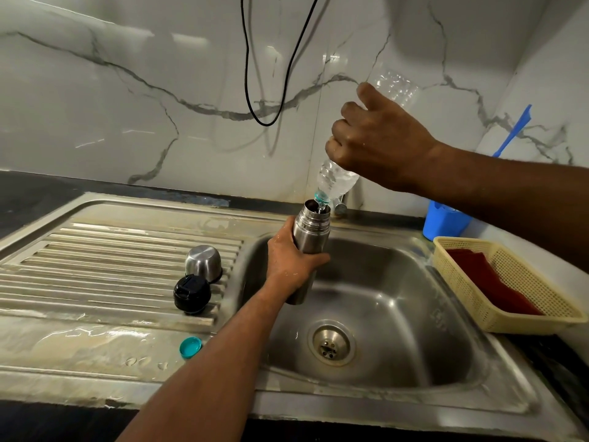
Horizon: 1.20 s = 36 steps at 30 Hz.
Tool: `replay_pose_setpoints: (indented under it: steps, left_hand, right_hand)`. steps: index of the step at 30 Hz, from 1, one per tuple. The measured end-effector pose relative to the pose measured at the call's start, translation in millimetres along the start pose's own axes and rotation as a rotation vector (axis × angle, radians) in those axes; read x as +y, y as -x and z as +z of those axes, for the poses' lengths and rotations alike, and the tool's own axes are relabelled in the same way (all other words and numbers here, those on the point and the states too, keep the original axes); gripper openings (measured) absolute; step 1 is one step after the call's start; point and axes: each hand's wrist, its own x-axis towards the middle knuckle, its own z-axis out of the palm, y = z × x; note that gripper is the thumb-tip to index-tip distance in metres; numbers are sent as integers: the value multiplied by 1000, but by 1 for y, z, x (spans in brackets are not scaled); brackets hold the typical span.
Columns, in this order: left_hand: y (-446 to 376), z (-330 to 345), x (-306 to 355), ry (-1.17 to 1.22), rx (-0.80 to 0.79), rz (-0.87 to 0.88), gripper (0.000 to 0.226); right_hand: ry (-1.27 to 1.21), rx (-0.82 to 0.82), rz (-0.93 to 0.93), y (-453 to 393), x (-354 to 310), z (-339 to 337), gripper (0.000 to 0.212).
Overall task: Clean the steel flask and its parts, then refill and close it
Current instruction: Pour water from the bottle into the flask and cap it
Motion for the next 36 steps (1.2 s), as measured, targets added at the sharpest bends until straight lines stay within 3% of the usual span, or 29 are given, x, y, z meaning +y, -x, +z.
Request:
replay_pose_setpoints:
  steps: [4, 13, 29, 36]
  left_hand:
    - [-1, -1, 0, 5, 4, -2, 73]
    - [-1, -1, -1, -6, 14, -1, 68]
    - [-3, -1, -5, -29, 45, -8, 68]
    - [-3, -2, -4, -54, 51, -7, 68]
  right_hand:
    - [29, 24, 16, -1, 0, -1, 17]
    - [49, 106, 6, -1, 4, -4, 37]
    - [9, 112, 124, 2, 8, 11, 15]
    - [-34, 81, 230, 10, 13, 15, 17]
